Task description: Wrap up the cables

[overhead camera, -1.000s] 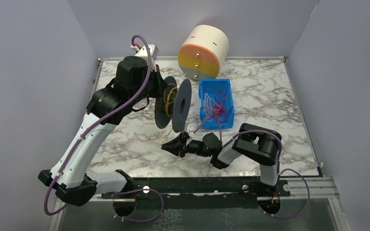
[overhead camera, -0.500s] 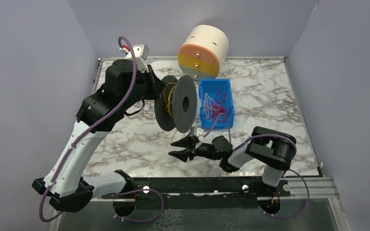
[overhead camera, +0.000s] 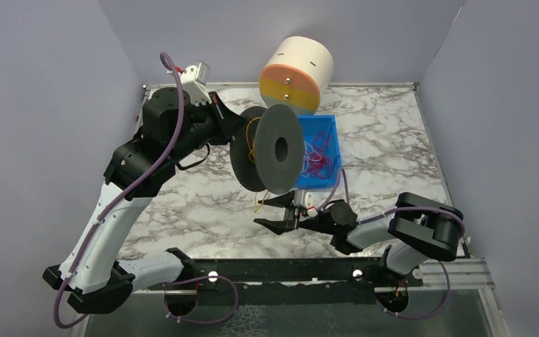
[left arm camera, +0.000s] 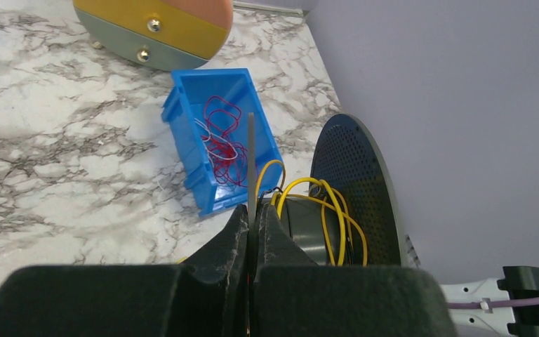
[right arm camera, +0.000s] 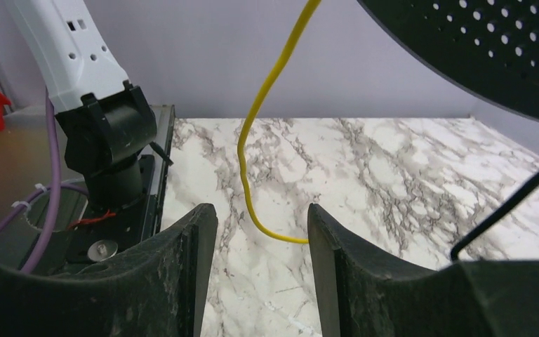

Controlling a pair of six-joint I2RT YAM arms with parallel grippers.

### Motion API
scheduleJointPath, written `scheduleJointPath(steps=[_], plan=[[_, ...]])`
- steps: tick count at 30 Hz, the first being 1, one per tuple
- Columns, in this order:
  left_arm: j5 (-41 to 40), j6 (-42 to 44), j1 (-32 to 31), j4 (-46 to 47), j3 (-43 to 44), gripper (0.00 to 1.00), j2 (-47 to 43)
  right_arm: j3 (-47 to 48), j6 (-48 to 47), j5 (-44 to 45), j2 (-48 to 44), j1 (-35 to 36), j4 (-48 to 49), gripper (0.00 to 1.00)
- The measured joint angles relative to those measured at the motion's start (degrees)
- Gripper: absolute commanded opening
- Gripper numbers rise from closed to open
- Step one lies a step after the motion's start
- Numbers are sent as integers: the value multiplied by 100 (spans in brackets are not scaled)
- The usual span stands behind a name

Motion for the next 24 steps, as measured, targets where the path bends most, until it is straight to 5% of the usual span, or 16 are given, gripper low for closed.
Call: scheduleJointPath(steps=[14,24], plan=[[424,-352,0,411,0,0,-70,332,-57,-501,-120,85,0,53],[496,-470,0,525,0,0,-98,505,-131,-533,-28,160,0,7]])
